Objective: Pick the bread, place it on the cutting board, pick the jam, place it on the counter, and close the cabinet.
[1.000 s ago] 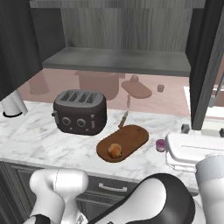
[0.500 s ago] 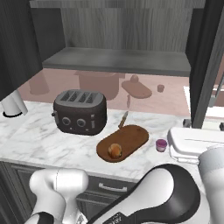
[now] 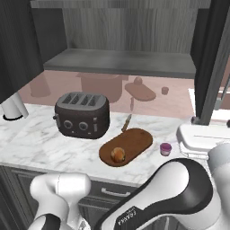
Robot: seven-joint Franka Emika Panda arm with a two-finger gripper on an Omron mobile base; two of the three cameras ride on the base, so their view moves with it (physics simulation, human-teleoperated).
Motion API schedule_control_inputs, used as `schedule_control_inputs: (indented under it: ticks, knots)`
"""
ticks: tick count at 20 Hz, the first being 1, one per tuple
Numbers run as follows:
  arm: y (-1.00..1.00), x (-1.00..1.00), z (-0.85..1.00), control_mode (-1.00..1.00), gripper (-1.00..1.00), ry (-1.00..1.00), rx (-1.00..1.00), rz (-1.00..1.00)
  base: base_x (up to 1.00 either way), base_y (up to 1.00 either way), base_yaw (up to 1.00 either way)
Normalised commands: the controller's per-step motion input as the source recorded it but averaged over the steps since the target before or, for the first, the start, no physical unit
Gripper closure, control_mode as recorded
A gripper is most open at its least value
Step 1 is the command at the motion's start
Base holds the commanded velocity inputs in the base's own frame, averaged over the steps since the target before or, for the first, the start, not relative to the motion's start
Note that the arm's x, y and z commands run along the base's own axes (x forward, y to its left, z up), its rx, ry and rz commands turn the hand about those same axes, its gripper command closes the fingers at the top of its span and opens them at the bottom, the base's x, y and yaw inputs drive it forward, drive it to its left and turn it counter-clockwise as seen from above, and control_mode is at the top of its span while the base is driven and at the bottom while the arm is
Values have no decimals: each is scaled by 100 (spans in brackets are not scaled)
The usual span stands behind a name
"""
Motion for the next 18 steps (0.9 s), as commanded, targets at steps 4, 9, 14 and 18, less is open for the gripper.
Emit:
schedule_control_inputs:
  ticks: [4,9,14,18]
  knots:
    - [-15,3,0,-100,-100,0,0,4,0,0,0]
    - [-18,0,0,-100,-100,0,0,5,0,0,0]
    - [-15,0,0,-100,-100,0,0,6,0,0,0]
    - [-14,0,0,-100,-100,0,0,6,0,0,0]
